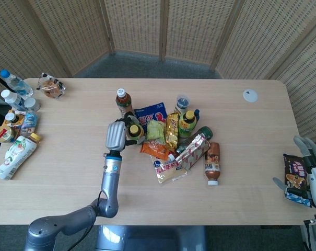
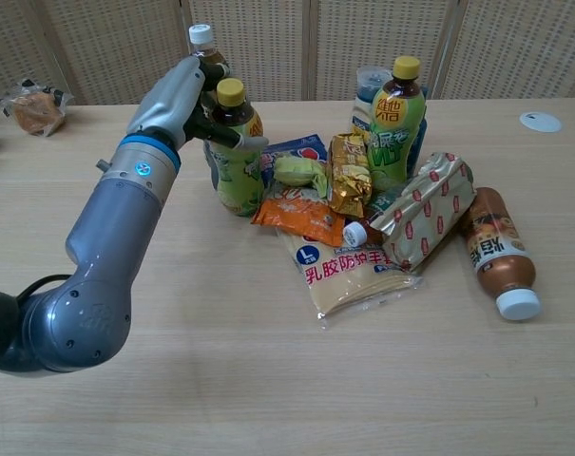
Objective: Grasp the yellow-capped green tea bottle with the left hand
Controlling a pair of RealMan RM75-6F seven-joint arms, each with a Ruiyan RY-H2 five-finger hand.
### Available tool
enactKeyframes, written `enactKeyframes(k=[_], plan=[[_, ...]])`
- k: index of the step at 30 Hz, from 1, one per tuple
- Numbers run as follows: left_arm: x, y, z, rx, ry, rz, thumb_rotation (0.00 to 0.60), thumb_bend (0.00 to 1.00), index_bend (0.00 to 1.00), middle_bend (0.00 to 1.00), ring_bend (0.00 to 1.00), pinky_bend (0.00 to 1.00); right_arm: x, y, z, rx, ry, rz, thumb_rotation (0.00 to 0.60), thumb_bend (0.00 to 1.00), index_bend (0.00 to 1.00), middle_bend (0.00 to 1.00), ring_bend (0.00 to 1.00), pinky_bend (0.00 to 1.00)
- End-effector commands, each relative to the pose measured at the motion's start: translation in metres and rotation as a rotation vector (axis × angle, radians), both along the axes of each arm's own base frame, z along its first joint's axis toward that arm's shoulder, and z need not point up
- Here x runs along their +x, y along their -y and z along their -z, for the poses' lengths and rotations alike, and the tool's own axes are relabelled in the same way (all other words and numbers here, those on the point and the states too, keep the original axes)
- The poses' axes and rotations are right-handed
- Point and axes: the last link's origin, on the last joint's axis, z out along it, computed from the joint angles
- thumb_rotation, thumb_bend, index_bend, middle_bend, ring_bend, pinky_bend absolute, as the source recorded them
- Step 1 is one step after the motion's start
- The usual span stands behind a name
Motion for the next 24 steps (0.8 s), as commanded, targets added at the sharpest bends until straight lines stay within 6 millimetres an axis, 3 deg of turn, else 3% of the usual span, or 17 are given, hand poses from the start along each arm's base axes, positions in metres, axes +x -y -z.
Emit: enactKeyframes(k=[1,10,24], plan=[[0.002,0.001,-0.003,0.011,0.016,0.01,0.6,0.11,0.88,0.89,0.76,0.69,0.0,0.0,0.0,-0.001,-0.002,0.0,0.6,0.0,0.0,0.0,0.0,0.0],[0.029,0.002,-0.05,0.098,0.086,0.086,0.6,0.12,0.88,0.89,0.76,0.69,0.001,-0.001,0.001,0.001,-0.005,0.002,0.6,0.0,0.0,0.0,0.0,0.0],[0.075,0.017,-0.172,0.248,0.161,0.174,0.6,0.11,0.88,0.89,0.76,0.69,0.006,-0.003,0.005,0.008,-0.017,-0.02,0.6,0.0,0.0,0.0,0.0,0.0]])
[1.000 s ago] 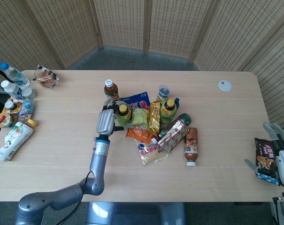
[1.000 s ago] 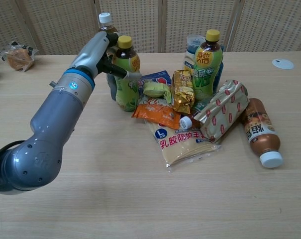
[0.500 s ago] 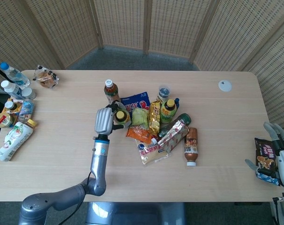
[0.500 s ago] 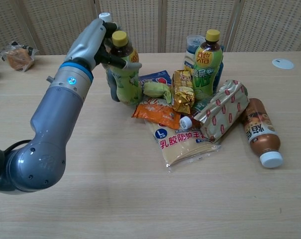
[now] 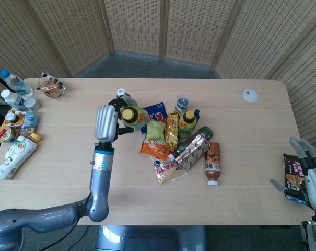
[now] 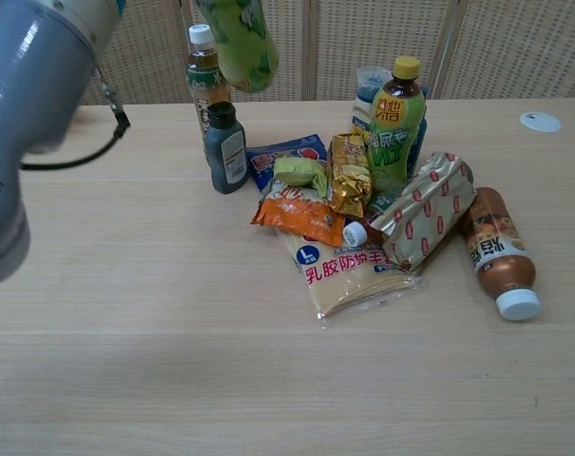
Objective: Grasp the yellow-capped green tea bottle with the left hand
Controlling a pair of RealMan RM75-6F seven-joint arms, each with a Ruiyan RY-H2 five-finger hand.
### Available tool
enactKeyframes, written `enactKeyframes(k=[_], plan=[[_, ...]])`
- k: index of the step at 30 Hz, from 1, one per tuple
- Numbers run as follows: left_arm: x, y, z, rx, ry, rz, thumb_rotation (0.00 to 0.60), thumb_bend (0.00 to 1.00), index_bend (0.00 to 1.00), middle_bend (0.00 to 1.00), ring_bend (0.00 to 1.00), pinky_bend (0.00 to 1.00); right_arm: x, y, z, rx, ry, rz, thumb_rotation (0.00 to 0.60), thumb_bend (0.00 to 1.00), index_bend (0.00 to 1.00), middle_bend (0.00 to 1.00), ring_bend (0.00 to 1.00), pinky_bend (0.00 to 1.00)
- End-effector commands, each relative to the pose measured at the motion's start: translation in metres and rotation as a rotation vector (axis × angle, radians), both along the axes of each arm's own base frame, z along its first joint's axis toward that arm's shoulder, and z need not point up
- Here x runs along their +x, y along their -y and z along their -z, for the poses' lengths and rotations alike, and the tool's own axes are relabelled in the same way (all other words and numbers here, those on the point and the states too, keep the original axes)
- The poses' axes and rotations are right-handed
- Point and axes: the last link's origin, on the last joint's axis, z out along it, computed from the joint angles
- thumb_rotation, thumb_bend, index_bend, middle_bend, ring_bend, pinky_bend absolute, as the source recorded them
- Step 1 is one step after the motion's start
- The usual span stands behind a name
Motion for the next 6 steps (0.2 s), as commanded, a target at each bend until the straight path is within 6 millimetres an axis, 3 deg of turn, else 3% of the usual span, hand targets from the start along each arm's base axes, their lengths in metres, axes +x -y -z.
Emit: enactKeyframes(k=[1,6], plan=[[0.007,0.003,-0.051,0.094,0.0,0.0,0.6,0.11,0.88,0.89,0.76,0.69,0.002,0.0,0.001,-0.001,-0.001,-0.006,0.6,0.0,0.0,0.0,0.0,0.0],[0.016,0.008,-0.079,0.127,0.017,0.016,0.6,0.12,0.88,0.89,0.76,0.69,0.004,-0.002,0.002,0.004,-0.002,-0.009,0.6,0.0,0.0,0.0,0.0,0.0]])
